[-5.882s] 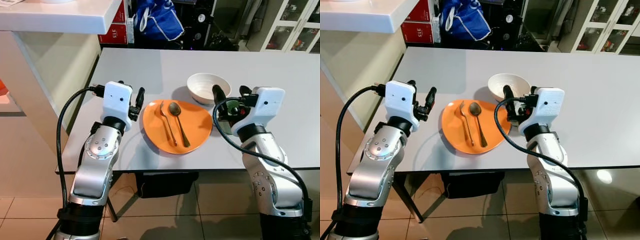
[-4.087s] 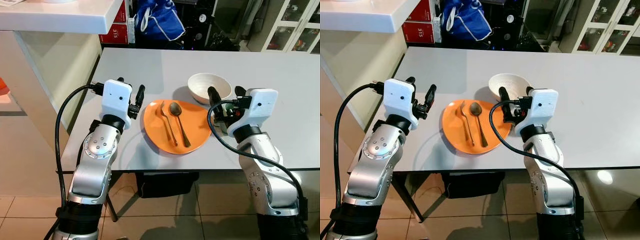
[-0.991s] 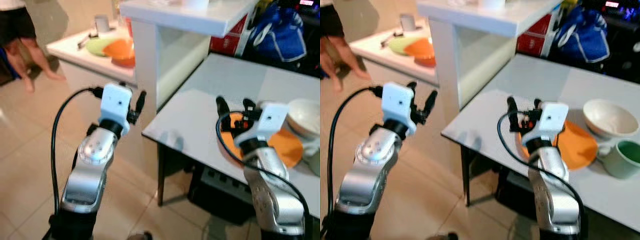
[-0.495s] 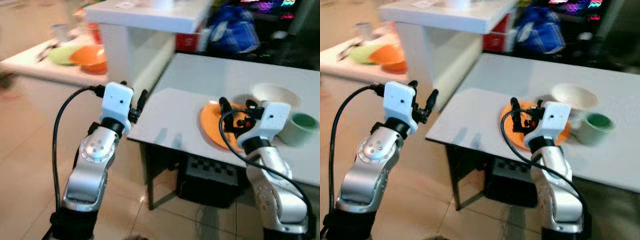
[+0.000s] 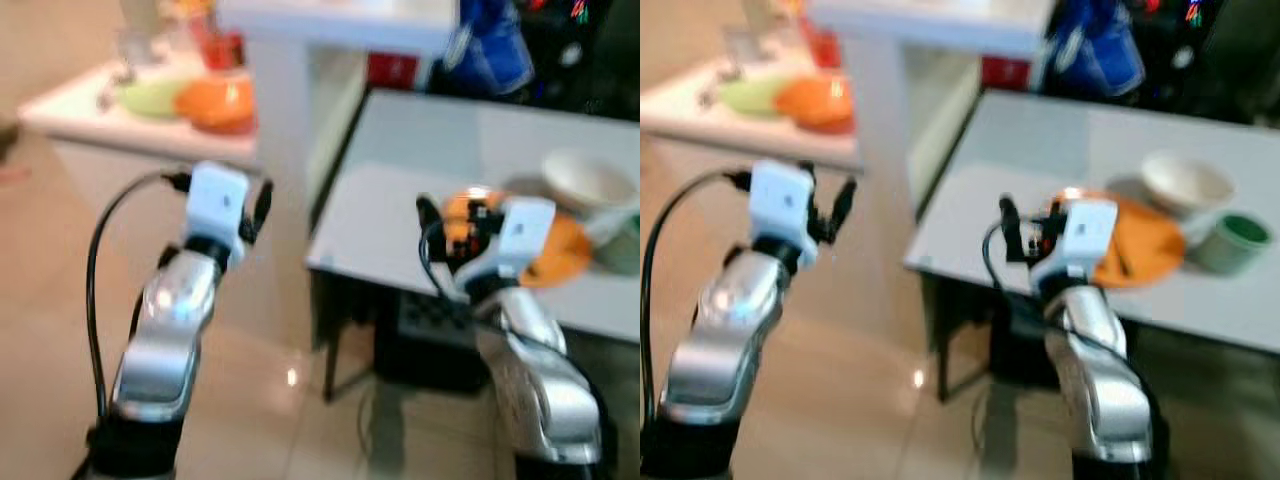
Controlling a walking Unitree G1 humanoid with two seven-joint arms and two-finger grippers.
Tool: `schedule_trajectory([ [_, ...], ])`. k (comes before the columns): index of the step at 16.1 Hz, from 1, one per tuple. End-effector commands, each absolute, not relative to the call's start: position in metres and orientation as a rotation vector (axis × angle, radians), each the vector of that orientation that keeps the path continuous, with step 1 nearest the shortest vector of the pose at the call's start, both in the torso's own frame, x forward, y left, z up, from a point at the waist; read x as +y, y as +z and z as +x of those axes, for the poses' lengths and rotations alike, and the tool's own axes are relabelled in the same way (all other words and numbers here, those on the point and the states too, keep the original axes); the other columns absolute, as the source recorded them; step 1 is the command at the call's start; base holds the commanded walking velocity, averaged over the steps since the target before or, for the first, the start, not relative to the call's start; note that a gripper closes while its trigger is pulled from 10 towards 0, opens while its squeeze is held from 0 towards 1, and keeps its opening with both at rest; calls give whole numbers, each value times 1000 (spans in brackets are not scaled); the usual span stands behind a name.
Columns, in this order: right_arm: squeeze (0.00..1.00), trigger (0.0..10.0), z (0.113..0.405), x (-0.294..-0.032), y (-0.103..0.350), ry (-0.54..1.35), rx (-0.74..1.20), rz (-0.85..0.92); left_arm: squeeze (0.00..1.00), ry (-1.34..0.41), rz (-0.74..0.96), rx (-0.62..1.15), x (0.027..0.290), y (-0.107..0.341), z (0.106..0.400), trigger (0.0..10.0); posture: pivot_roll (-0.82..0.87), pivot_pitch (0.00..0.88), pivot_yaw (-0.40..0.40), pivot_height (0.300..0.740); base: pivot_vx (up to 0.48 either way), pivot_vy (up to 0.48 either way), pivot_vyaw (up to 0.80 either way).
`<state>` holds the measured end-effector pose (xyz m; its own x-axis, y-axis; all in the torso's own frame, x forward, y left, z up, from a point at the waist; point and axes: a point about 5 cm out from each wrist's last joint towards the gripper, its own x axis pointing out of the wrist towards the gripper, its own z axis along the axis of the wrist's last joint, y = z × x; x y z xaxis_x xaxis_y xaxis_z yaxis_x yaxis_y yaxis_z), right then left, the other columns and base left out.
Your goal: Setting the table
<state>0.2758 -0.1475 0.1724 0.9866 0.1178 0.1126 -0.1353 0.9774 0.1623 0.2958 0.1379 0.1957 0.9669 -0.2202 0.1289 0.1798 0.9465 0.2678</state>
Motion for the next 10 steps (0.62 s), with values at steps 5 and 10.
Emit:
schedule_trajectory([
  [5,0,10000,276,-158,168,78,-63,170,0,-217,253,-156,131,196,297,10000,6,0,7,740,0,419,-160],
  [10,0,10000,278,-158,170,73,-63,176,0,-203,254,-160,133,198,299,10000,10,0,0,740,0,420,-800],
])
